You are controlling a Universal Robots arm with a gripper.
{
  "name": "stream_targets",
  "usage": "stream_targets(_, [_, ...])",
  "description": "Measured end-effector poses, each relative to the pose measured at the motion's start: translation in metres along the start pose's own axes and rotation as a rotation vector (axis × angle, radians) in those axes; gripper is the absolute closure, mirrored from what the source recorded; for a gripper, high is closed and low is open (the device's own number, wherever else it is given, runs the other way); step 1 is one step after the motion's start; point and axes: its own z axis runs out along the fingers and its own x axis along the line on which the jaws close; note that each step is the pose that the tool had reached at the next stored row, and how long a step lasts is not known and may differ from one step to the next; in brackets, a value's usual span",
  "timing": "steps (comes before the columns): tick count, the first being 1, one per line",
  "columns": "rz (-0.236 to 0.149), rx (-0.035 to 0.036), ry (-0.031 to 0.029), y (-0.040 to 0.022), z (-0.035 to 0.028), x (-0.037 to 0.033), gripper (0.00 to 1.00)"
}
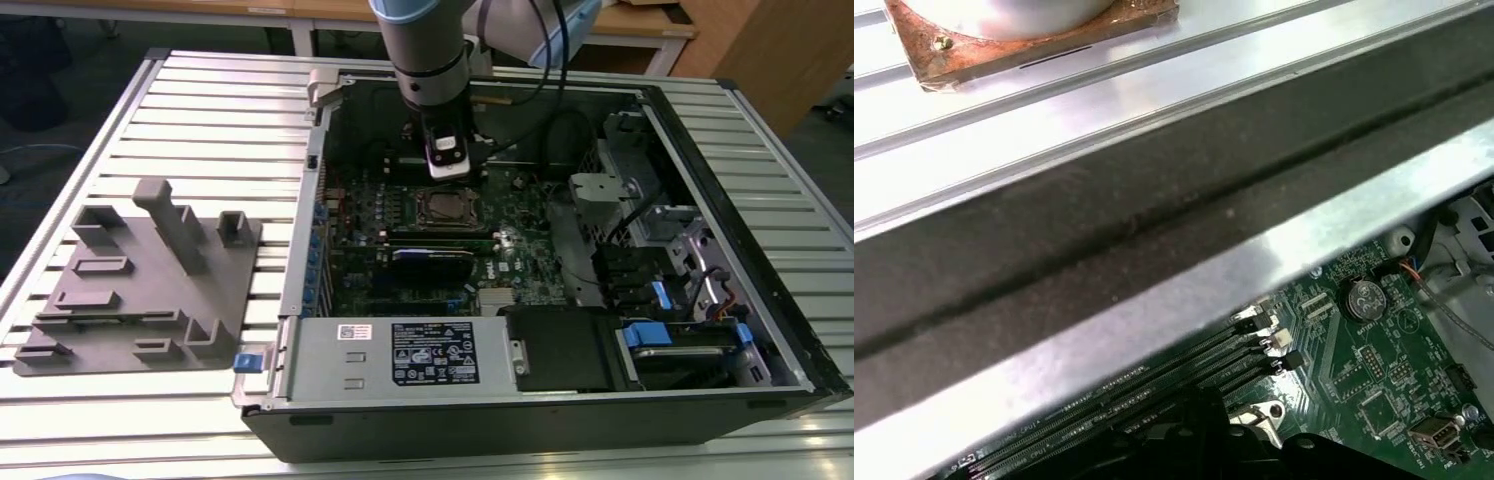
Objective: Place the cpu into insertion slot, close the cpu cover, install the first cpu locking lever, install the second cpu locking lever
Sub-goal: 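Install the first cpu locking lever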
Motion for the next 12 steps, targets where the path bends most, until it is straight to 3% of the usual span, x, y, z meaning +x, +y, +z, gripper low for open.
stream_targets(2, [-0.002, 0.0053, -0.0024, -0.0006, 0.0000, -0.0003, 0.89])
stream_targets(7, [-0.010, 0.0310, -0.0148, -0.0016, 0.0006, -0.0006, 0.89])
stream_targets(9, [-0.011, 0.0356, -0.0172, -0.0017, 0.0012, -0.0005, 0.89])
stream_targets(12, [-0.011, 0.0360, -0.0174, -0.0018, 0.0014, -0.0005, 0.89])
